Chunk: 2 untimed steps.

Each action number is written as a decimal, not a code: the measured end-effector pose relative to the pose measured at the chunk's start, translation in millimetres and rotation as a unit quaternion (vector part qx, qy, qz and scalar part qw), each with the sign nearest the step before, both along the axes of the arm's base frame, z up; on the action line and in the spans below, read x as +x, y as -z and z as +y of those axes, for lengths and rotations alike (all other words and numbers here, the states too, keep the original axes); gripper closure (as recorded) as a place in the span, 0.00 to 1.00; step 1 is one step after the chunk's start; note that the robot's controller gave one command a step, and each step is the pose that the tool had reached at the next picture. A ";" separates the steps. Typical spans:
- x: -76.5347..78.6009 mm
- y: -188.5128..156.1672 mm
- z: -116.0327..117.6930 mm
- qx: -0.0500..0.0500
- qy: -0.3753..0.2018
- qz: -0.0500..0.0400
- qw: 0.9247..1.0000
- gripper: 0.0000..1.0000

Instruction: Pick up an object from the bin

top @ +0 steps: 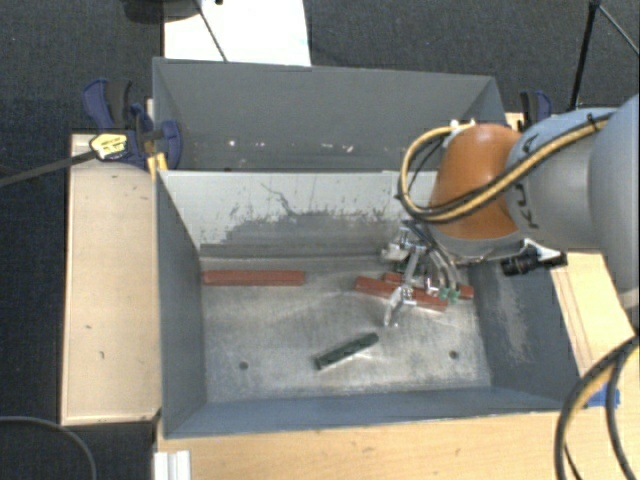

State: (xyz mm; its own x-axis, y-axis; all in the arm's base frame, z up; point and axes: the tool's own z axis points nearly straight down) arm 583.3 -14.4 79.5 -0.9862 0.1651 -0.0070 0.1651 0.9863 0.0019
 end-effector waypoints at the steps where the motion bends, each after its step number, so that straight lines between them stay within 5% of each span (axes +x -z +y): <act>1: 12.1 4.8 -5.4 0.001 0.011 -0.015 1.000 1.00; 2: 8.8 4.1 -8.5 0.001 0.012 -0.007 1.000 1.00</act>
Offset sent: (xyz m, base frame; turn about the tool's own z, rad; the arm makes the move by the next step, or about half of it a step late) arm 0.0000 0.0000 0.0000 0.0000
